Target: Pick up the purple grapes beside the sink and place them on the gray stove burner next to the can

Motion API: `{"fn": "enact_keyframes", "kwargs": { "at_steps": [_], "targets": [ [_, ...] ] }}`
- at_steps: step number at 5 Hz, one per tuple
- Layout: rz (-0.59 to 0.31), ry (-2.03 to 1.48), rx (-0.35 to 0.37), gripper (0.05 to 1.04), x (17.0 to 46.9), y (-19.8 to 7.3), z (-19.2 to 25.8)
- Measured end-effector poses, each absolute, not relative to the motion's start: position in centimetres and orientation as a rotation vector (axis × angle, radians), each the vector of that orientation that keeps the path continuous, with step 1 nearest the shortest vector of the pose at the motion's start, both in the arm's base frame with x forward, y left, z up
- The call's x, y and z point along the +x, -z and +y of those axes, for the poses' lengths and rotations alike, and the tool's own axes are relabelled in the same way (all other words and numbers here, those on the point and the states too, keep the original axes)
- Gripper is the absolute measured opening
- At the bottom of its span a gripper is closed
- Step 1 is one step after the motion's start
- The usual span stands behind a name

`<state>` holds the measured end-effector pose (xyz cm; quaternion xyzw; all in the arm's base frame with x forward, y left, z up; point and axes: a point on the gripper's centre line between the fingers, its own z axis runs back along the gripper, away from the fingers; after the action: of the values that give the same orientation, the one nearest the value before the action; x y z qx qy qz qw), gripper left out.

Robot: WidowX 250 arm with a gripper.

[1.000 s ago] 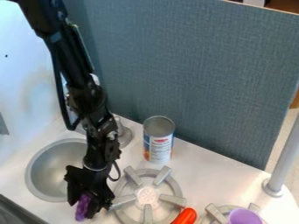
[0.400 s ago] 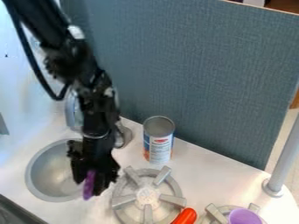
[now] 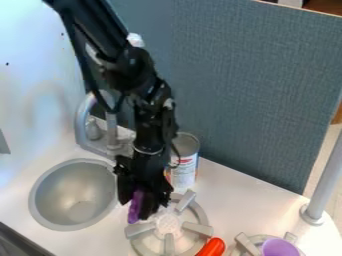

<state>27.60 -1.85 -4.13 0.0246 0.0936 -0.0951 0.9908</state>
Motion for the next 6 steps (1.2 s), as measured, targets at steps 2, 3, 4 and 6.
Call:
{"fn": "enact_keyframes", "kwargs": {
  "at_steps": [2, 3, 4, 6],
  "targets": [
    [0.257, 0.205, 0.071, 0.714, 29.0, 6.6, -3.3],
    [0.29, 0.195, 0.062, 0.713, 29.4, 7.8, -3.6],
    [0.306, 0.197, 0.067, 0.713, 29.9, 8.7, -4.1],
    [0.31, 0.16, 0.045, 1.005, 30.2, 9.0, -4.6]
  ]
}}
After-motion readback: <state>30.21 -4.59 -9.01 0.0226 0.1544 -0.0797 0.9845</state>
